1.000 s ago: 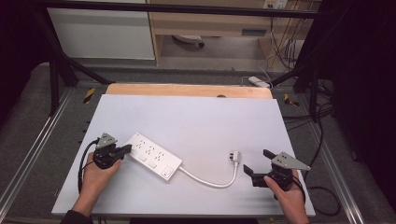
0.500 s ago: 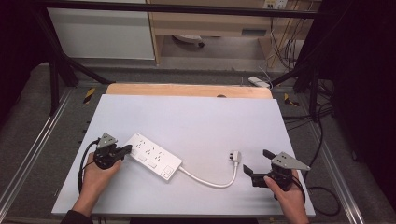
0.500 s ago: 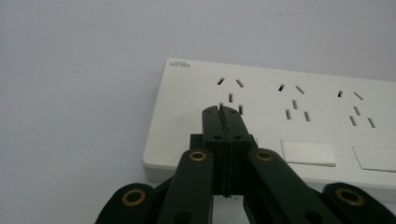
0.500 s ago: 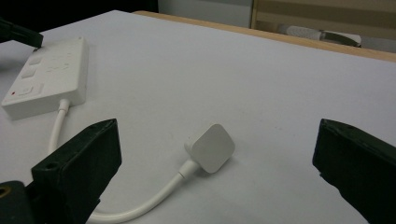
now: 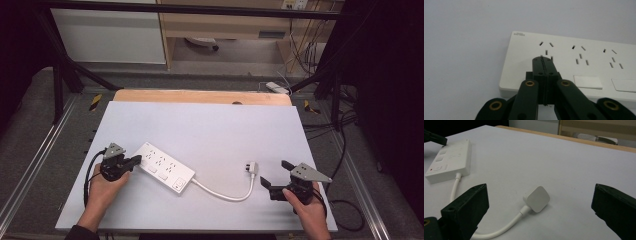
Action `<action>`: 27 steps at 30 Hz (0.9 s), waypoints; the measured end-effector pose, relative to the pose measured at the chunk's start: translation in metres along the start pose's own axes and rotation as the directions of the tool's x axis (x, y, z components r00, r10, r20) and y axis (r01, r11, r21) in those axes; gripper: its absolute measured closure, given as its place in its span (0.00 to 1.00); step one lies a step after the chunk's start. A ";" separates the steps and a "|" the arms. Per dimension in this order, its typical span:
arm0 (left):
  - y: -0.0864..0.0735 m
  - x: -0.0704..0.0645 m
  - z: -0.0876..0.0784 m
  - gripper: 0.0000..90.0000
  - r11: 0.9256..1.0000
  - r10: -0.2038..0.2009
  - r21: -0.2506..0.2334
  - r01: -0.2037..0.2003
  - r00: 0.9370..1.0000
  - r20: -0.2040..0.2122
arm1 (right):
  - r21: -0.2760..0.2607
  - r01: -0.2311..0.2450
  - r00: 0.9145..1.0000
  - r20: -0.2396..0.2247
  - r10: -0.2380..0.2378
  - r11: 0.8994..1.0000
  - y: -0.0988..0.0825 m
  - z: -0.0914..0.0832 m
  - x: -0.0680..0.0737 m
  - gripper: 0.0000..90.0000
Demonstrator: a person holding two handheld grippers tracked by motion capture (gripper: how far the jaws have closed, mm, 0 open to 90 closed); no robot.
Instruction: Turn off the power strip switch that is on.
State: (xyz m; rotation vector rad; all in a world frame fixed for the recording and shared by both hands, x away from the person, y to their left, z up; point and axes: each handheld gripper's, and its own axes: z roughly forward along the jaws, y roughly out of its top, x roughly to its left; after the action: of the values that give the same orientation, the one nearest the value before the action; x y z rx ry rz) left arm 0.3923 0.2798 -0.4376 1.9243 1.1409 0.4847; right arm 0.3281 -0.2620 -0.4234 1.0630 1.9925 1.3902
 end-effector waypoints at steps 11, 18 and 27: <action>0.000 0.001 0.000 1.00 1.000 0.004 -0.001 -0.004 1.000 0.006 | 0.003 -0.005 1.000 -0.004 0.005 1.000 0.000 0.001 0.000 0.02; 0.000 0.002 0.000 1.00 1.000 0.001 -0.004 -0.001 1.000 0.003 | 0.000 -0.004 1.000 -0.002 0.004 1.000 0.000 0.000 0.000 0.02; -0.001 0.003 0.000 1.00 1.000 -0.006 -0.008 0.006 1.000 0.003 | 0.003 -0.004 1.000 -0.002 0.004 1.000 0.000 0.000 0.000 0.02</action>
State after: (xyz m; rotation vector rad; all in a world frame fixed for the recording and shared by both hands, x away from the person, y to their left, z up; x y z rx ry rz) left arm 0.3930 0.2825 -0.4390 1.9139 1.1413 0.4827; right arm 0.3280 -0.2615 -0.4238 1.0680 1.9952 1.3919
